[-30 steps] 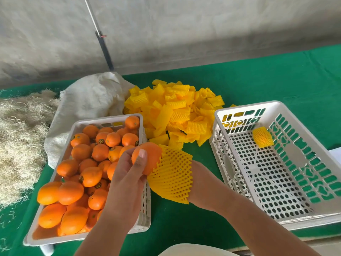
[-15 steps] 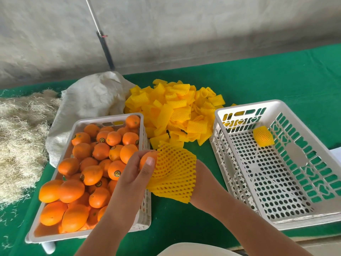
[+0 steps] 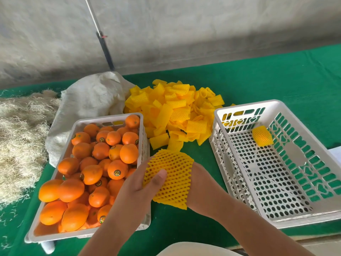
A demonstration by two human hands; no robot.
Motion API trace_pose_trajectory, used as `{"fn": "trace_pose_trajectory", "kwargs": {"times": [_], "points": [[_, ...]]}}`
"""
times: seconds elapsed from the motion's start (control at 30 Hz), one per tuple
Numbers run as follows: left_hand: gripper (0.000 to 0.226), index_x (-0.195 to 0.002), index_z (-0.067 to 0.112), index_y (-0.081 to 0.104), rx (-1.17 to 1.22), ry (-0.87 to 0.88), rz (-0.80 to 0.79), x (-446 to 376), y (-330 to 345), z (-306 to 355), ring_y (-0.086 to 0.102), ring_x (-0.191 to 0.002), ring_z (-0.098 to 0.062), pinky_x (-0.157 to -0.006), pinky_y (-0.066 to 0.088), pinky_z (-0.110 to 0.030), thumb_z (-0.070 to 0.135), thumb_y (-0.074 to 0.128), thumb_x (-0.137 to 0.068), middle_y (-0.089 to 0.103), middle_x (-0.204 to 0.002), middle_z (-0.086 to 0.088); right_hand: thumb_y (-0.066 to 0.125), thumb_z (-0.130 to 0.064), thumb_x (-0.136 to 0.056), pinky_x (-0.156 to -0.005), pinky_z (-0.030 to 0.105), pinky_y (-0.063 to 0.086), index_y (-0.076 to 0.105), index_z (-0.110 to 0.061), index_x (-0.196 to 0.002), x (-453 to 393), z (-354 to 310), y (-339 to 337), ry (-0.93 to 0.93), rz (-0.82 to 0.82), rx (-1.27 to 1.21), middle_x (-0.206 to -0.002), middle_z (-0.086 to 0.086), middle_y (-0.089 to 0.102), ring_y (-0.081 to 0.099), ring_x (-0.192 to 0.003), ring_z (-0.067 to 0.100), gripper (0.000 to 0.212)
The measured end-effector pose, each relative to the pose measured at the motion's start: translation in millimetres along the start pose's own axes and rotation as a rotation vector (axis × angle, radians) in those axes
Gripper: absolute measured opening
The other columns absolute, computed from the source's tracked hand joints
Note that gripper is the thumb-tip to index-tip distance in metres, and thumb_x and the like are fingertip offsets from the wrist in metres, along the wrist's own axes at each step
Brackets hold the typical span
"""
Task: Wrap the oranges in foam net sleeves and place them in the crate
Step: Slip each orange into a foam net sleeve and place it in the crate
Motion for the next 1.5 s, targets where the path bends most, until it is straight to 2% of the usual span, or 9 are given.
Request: {"fn": "trace_pose_trajectory", "kwargs": {"times": [0.2,0.37,0.5,0.63,0.73,0.87,1.0,1.27,1.5], "points": [[0.034,-0.112,0.051,0.075,0.023,-0.021,0.163,-0.3,-9.1,-8.3,0.072,-0.106,-0.006,-0.091,0.053,-0.030,0.060,0.044,-0.100,0.078,-0.113,0.011,0.064,0.007,-0.089,-0.048,0.054,0.038,0.042,-0.001,-0.068,2.2,21.1,-5.1,0.105,0.015,0.156,-0.063,0.011,0.044,0.040,-0.053,0.027,0.031],[0.036,-0.106,0.042,0.080,0.142,-0.032,0.261,-1.6,-17.3,-3.8,0.076,-0.096,-0.014,-0.078,0.062,-0.021,0.055,0.048,-0.099,0.080,-0.106,0.003,0.078,-0.022,-0.083,-0.058,0.006,0.044,0.069,-0.049,-0.087,4.9,-0.5,-8.1,0.061,0.060,-0.058,-0.077,-0.027,0.067,0.062,-0.066,-0.007,0.028],[0.032,-0.101,0.051,0.080,0.130,0.017,0.320,2.1,-17.0,4.7,0.075,-0.089,-0.004,-0.071,0.061,-0.021,0.052,0.048,-0.103,0.079,-0.099,0.013,0.078,-0.023,-0.080,-0.075,0.022,0.053,0.074,-0.033,-0.108,8.5,8.4,-10.6,0.112,0.046,-0.216,-0.099,-0.009,0.075,0.069,-0.085,0.008,0.030],[0.039,-0.118,0.039,0.077,0.126,0.080,0.238,2.7,-11.5,10.8,0.073,-0.107,-0.011,-0.095,0.053,-0.039,0.065,0.050,-0.104,0.078,-0.115,0.005,0.079,-0.020,-0.087,-0.090,0.046,0.060,0.072,-0.020,-0.115,12.5,6.8,-13.6,0.131,0.073,-0.272,-0.106,0.005,0.075,0.071,-0.096,0.028,0.029],[0.050,-0.139,0.034,0.065,0.002,0.103,0.048,2.7,-2.7,13.8,0.067,-0.127,-0.018,-0.101,0.058,-0.034,0.062,0.065,-0.097,0.071,-0.135,0.002,0.074,-0.032,-0.088,-0.080,0.024,0.057,0.077,-0.033,-0.103,13.9,6.8,-17.8,0.162,0.092,-0.305,-0.092,-0.007,0.077,0.071,-0.086,0.010,0.015],[0.065,-0.138,0.056,0.054,-0.280,0.086,0.112,4.1,-3.7,12.0,0.065,-0.121,-0.001,-0.093,0.054,-0.032,0.055,0.086,-0.082,0.068,-0.132,0.025,0.074,-0.038,-0.089,-0.084,0.037,0.059,0.076,-0.021,-0.117,19.7,20.4,-15.5,0.299,0.171,-0.616,-0.114,0.014,0.076,0.071,-0.100,0.029,0.033],[0.062,-0.123,0.071,0.050,-0.415,0.112,0.271,8.9,-6.3,18.3,0.071,-0.097,0.003,-0.073,0.053,-0.022,0.070,0.074,-0.066,0.070,-0.110,0.033,0.059,-0.034,-0.102,-0.085,0.039,0.061,0.075,-0.021,-0.122,21.4,20.4,-2.5,0.291,0.118,-0.800,-0.123,0.015,0.074,0.071,-0.107,0.027,0.028],[0.046,-0.112,0.052,0.052,-0.564,0.242,0.358,19.4,7.1,19.2,0.069,-0.091,0.001,-0.066,0.050,-0.017,0.028,0.083,-0.087,0.072,-0.095,0.025,0.048,-0.030,-0.108,-0.086,0.041,0.063,0.079,-0.021,-0.116,23.8,25.2,-0.5,0.359,0.106,-0.915,-0.123,0.021,0.074,0.076,-0.102,0.032,0.033],[0.041,-0.121,0.058,0.052,-0.591,0.270,0.303,17.2,-0.7,32.7,0.067,-0.095,-0.008,-0.071,0.052,-0.023,0.033,0.067,-0.092,0.068,-0.104,0.023,0.047,-0.034,-0.104,-0.080,0.039,0.065,0.077,-0.022,-0.122,32.3,29.7,-17.4,0.442,0.073,-0.806,-0.127,0.016,0.074,0.073,-0.115,0.036,0.037]]}}
Point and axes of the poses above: each hand's wrist, its own x-axis away from the middle knuckle, its own y-axis out of the palm, z = x × y, the point moved 8 cm from there along -x, towards the middle knuckle
